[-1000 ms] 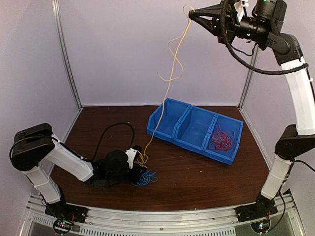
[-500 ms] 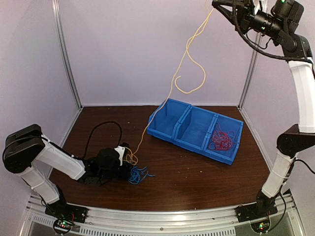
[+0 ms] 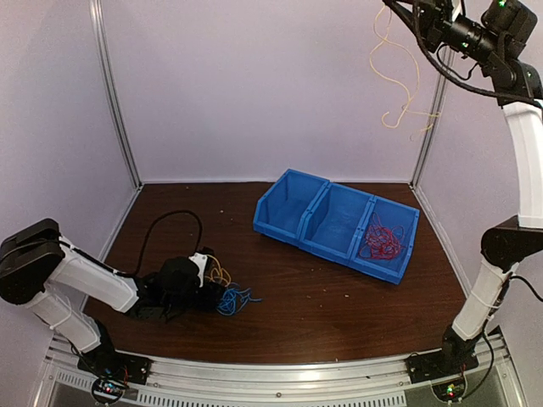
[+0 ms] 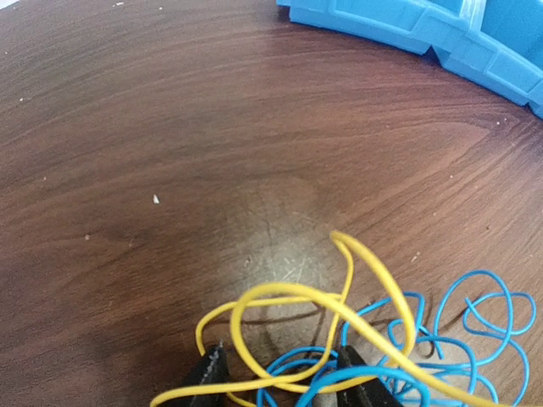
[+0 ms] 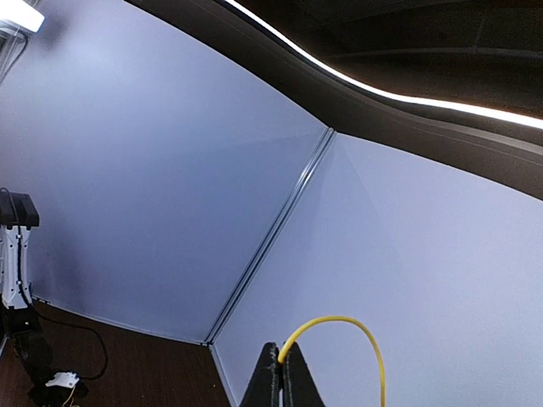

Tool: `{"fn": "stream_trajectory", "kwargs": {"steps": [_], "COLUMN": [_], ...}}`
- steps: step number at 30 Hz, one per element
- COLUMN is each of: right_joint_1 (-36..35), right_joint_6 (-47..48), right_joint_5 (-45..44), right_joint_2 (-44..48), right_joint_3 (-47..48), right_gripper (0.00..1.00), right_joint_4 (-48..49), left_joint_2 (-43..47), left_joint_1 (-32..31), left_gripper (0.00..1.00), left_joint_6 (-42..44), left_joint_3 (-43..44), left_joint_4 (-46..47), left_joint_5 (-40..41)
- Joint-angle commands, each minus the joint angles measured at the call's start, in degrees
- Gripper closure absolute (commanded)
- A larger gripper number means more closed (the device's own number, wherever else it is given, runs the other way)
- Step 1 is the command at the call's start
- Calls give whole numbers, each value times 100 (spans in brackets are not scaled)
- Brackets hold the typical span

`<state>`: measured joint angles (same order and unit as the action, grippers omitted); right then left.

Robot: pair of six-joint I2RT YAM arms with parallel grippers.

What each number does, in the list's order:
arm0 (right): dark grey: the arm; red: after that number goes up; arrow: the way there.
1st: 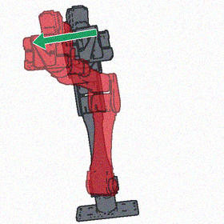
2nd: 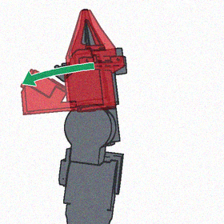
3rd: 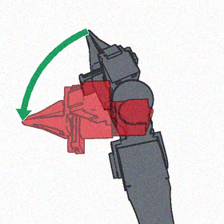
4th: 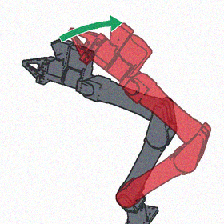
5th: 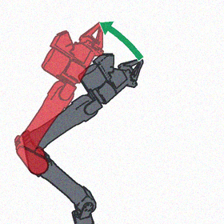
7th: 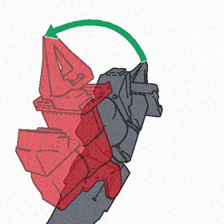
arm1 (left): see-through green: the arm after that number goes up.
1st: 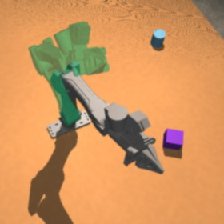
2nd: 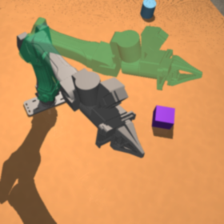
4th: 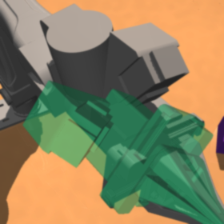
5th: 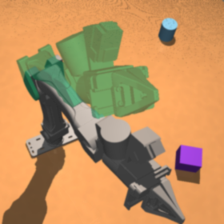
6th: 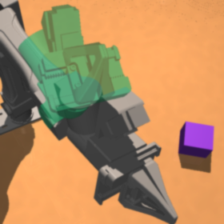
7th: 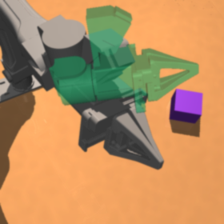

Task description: Untangle the cables

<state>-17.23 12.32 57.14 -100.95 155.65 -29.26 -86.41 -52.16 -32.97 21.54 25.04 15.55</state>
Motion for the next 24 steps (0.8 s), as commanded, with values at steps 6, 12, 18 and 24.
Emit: {"fn": "stream_trajectory", "kwargs": {"steps": [6, 12, 18, 24], "right_joint_1": [218, 346, 477, 635], "right_joint_6": [809, 848, 607, 181], "right_joint_5": [-545, -643, -651, -580], "right_joint_2": [22, 106, 68, -53], "right_joint_3": [-775, -1642, -2543, -2874], "right_gripper": [100, 100, 100, 100], "right_joint_4": [-428, -180, 393, 909], "left_joint_2": [817, 1049, 1465, 1865], "left_joint_1": [35, 7, -16, -22], "left_gripper": [46, 45, 45, 45], "left_joint_6": [-125, -104, -111, -149], "left_joint_3": [183, 285, 244, 112], "left_joint_4": [-587, -759, -915, -1121], "left_joint_5": [96, -85, 5, 259]}}
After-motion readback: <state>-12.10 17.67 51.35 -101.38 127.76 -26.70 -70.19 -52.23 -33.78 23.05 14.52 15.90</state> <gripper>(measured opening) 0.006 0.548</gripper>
